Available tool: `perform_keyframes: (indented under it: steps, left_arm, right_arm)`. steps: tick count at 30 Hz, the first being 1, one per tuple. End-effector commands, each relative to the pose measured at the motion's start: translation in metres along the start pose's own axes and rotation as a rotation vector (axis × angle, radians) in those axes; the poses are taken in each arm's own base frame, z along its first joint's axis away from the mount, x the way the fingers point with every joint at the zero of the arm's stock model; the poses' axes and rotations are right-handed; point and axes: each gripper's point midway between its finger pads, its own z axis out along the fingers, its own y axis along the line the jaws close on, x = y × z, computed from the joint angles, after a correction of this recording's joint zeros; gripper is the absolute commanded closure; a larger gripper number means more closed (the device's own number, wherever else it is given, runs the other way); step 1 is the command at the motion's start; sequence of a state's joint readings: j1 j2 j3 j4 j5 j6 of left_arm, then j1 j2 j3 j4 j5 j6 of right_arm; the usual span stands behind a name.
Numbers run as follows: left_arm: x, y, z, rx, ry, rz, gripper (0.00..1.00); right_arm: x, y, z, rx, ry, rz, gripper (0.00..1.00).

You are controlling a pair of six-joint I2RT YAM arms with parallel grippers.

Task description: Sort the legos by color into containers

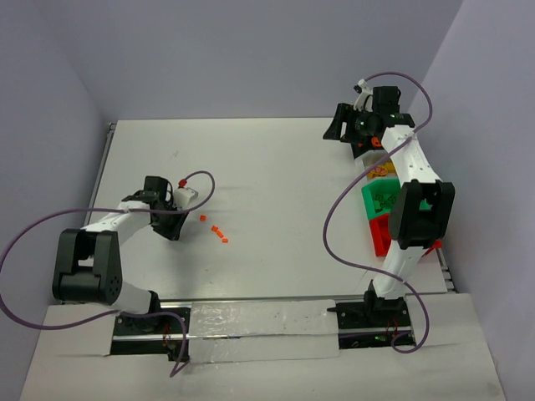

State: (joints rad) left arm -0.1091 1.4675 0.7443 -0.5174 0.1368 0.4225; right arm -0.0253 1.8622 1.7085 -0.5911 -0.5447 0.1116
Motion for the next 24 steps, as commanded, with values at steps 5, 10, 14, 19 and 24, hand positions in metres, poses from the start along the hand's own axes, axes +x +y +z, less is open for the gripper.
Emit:
perform_keyframes:
  steps: [5, 10, 14, 19, 24]
  left_arm:
    - [-0.039, -0.036, -0.045, 0.177, -0.16, 0.032, 0.92]
    - [-0.09, -0.082, -0.133, 0.325, -0.545, 0.2, 1.0]
    - [-0.098, -0.103, -0.176, 0.319, -0.751, 0.331, 1.0]
    - [-0.101, -0.126, -0.207, 0.306, -0.894, 0.473, 1.0]
    - [-0.11, -0.133, -0.22, 0.285, -0.958, 0.513, 1.0]
  right_arm:
    - [0.043, 0.072, 0.01, -0.225, 0.085, -0.027, 0.24]
    - [0.097, 0.153, -0.002, -0.579, 0.193, 0.051, 0.21]
    - [0.122, 0.208, -0.021, -0.779, 0.275, 0.028, 0.11]
    - [0.134, 0.275, -0.044, -0.91, 0.308, -0.033, 0.08]
    - [0.144, 0.319, -0.053, -0.963, 0.358, -0.063, 0.09]
